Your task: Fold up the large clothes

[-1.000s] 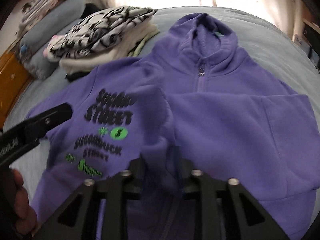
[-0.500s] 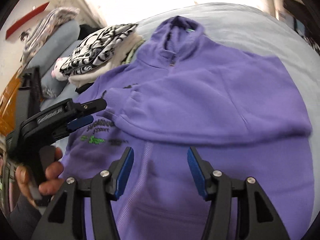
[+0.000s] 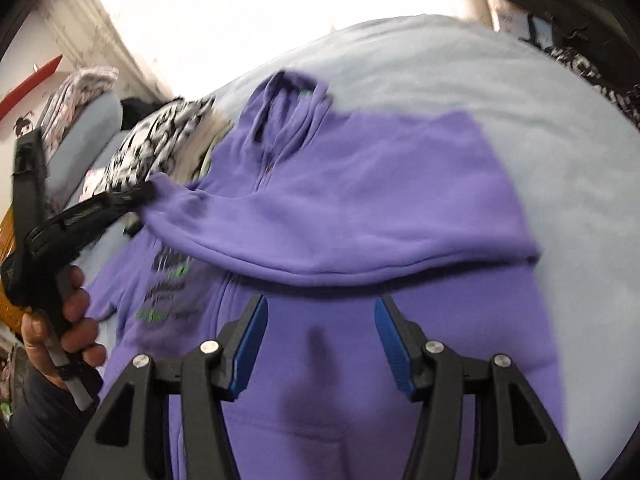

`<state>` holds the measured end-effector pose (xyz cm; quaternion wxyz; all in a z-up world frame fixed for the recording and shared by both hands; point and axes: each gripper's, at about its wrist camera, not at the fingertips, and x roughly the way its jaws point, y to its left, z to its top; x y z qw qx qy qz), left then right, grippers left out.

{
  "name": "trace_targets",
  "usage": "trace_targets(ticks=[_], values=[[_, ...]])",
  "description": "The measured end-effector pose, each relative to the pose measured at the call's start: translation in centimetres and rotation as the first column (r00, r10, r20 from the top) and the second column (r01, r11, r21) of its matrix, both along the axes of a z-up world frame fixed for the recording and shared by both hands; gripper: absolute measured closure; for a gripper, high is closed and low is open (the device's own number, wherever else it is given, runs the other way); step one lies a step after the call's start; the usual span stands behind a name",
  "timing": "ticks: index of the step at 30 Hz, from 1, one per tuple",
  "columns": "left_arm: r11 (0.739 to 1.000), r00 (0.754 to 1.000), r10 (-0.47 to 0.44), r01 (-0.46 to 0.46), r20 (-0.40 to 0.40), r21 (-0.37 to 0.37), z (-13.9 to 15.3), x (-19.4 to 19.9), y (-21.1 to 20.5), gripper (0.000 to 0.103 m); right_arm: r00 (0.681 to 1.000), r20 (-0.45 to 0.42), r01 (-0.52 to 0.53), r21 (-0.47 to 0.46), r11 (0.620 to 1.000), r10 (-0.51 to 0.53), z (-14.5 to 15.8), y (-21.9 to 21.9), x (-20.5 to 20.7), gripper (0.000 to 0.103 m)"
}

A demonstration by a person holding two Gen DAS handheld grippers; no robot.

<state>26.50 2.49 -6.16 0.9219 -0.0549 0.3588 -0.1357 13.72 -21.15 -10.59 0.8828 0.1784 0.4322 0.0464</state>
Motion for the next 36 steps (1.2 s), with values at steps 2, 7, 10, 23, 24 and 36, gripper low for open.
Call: trace_targets(ticks=[2,7,10,23,24,36], values=[[1.0,1.0,0.024,-0.024,0.003,0.004,0.0,0.6,0.6,0.095,0.999,0.014,0.042,-0.029,0.999,-0.042,0.6,-1.3,0.2,0.047],[0.99,0.976,0.095,-0.072,-0.197,0.12,-7.4,1.7,2.7,0.091,0.995,-0.034,0.091,-0.076,0.993,-0.094,0.0,-4.1,0.7,0.047],[0.992,0.961,0.103,-0.082,-0.256,0.092,-9.9,1.4,4.0,0.085,0.994,-0.048,0.099,-0.067,0.993,-0.102,-0.3,-5.7,1.2,0.047],[0.995,0.948,0.098,-0.085,-0.303,0.057,-9.6,5.3,4.1,0.041,0.981,-0.067,0.18,-0.029,0.983,-0.182,-1.0,-12.9,11.0,0.026],[0.993,0.949,0.108,-0.089,-0.297,0.079,-9.8,5.5,3.8,0.052,0.979,-0.081,0.186,-0.041,0.982,-0.189,-1.6,-13.3,12.0,0.027],[0.987,0.965,0.141,-0.118,-0.223,0.11,-9.1,8.4,2.6,0.097,0.958,-0.098,0.264,-0.065,0.962,-0.269,-4.8,-14.6,14.0,0.094]])
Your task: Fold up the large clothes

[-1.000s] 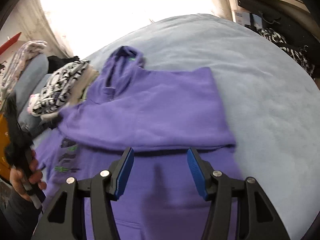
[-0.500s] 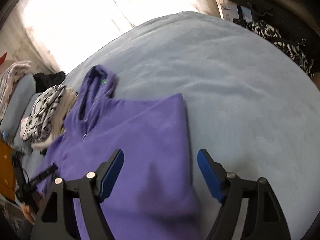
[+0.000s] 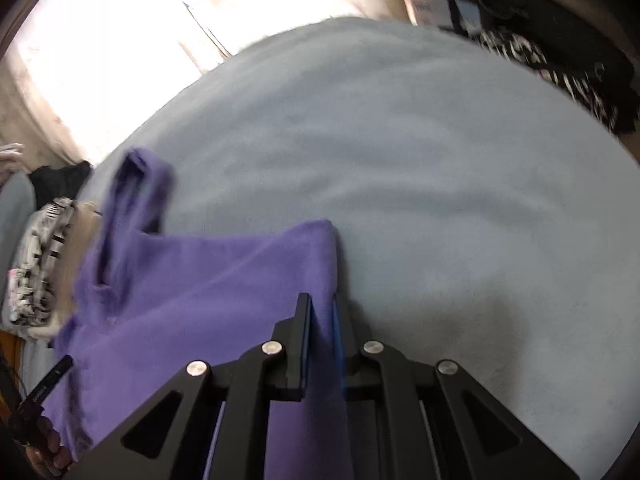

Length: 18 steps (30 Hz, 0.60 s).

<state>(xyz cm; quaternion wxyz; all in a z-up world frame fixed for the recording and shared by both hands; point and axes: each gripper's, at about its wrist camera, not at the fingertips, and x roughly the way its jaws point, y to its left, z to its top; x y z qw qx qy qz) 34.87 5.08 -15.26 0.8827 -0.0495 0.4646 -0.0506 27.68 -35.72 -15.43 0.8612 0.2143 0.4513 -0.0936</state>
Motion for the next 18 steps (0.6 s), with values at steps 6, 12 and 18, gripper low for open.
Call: trace_targets(ticks=[6,12,18], values=[[0.997,1.0,-0.002,0.002,-0.003,0.081,-0.7,0.0,-1.0,0.097,0.999,-0.038,0.009,-0.007,1.0,-0.009,0.4,0.1,-0.8,0.079],[0.986,0.988,-0.134,0.125,0.08,0.106,3.2,-4.1,-2.7,0.09,0.999,0.053,-0.001,-0.036,0.999,0.003,4.2,1.7,-4.5,0.078],[0.987,0.987,-0.162,0.162,0.01,0.01,4.5,-7.5,-5.0,0.09,0.994,0.058,-0.091,0.013,0.996,0.09,5.1,7.1,-7.0,0.055]])
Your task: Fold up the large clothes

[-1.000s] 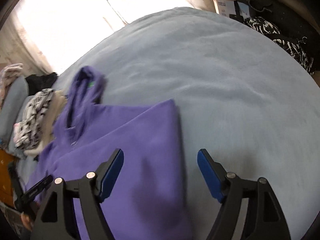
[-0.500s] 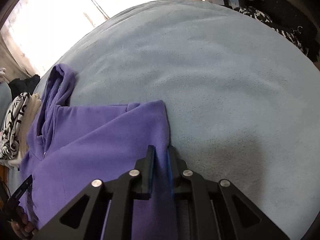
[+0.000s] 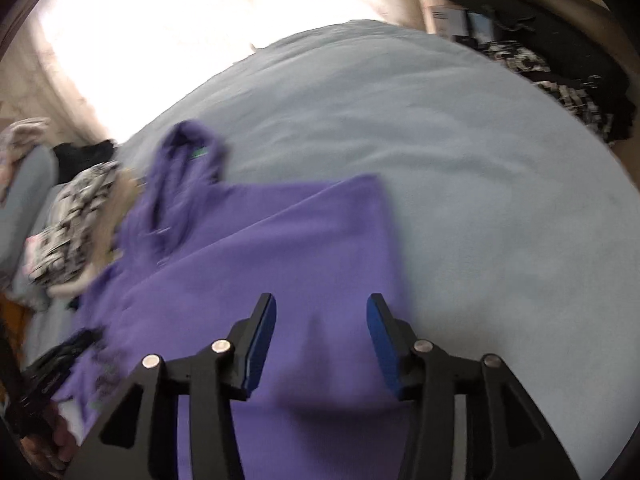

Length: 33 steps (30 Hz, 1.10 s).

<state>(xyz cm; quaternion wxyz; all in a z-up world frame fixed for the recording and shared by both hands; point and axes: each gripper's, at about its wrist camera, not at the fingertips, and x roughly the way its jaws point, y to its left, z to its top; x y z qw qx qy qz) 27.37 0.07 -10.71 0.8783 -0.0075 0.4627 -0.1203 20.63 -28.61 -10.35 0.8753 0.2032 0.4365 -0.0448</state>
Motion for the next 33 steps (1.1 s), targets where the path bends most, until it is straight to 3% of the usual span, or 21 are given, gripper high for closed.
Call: trace_targets(ticks=[3,6,10,14,16,19,20,22,25,27,33], values=[[0.999,1.0,0.013,-0.014,-0.018,-0.045,-0.4,-1.5,-1.0,0.087,0.996,0.007,-0.09,0.051,0.995,0.089,-0.2,3.6,-0.9,0.055],[0.999,0.998,0.033,-0.035,-0.045,-0.04,-1.9,-2.1,-1.8,0.086,0.985,-0.022,-0.169,0.063,0.984,0.171,-1.2,6.7,-0.8,0.055],[0.998,0.995,0.059,-0.061,-0.081,-0.014,-4.0,-1.8,-2.1,0.086,0.978,-0.083,-0.193,-0.015,0.981,0.191,-3.2,8.5,-0.7,0.055],[0.998,0.996,0.052,-0.053,-0.066,-0.014,-3.8,-1.7,-1.6,0.086,0.989,-0.096,-0.126,-0.149,0.981,0.113,-3.0,6.0,-1.5,0.055],[0.998,0.996,0.051,-0.053,-0.069,-0.029,-3.7,-1.7,-1.3,0.086,0.995,-0.095,-0.039,-0.224,0.974,0.018,-2.9,3.1,-2.1,0.055],[0.997,0.995,0.064,-0.067,-0.072,-0.042,-3.5,-1.5,-0.8,0.086,0.996,-0.078,0.035,-0.191,0.981,-0.05,-2.8,-0.5,-3.6,0.055],[0.997,0.995,0.068,-0.071,-0.069,-0.038,-3.5,-1.5,-0.9,0.086,0.993,-0.082,0.064,-0.219,0.974,-0.084,-2.8,-1.1,-4.1,0.055],[0.996,0.995,0.074,-0.077,-0.069,-0.036,-3.5,-1.6,-0.8,0.085,0.984,-0.101,0.119,-0.249,0.961,-0.148,-3.1,-2.0,-4.7,0.042],[0.996,0.994,0.081,-0.083,-0.072,-0.031,-3.6,-1.6,-1.0,0.084,0.978,-0.108,0.167,-0.103,0.981,-0.177,-4.4,-3.8,-5.6,0.038],[0.996,0.994,0.082,-0.084,-0.07,-0.018,-3.6,-1.7,-1.3,0.084,0.977,-0.091,0.185,-0.072,0.98,-0.192,-4.5,-4.0,-6.1,0.037],[0.997,0.994,0.082,-0.082,-0.067,-0.001,-3.6,-1.9,-1.7,0.075,0.978,-0.059,0.187,-0.197,0.962,-0.202,-5.1,-2.4,-6.3,0.034]])
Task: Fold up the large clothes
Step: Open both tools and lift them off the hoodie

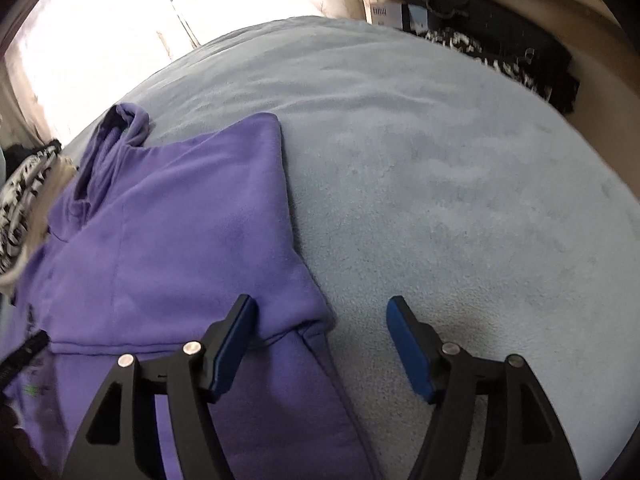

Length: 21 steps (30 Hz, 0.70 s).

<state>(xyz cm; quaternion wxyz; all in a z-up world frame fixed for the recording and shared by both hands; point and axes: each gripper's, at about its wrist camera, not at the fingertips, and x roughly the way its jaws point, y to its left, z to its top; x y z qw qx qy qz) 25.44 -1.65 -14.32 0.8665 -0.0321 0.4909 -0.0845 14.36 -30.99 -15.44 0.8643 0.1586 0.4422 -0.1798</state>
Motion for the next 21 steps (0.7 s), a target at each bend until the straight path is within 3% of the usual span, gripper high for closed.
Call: trace_targets(ticks=[7,21], values=[[0.999,1.0,0.021,-0.022,0.005,0.044,-0.1,-0.7,-0.6,0.052,1.0,-0.003,0.007,-0.046,0.999,-0.008,-0.3,0.2,0.7,0.028],[0.997,1.0,0.029,-0.03,0.011,0.065,1.9,-3.7,-0.5,0.052,1.0,0.02,0.018,-0.036,0.999,-0.018,-0.7,-0.1,0.6,0.022]])
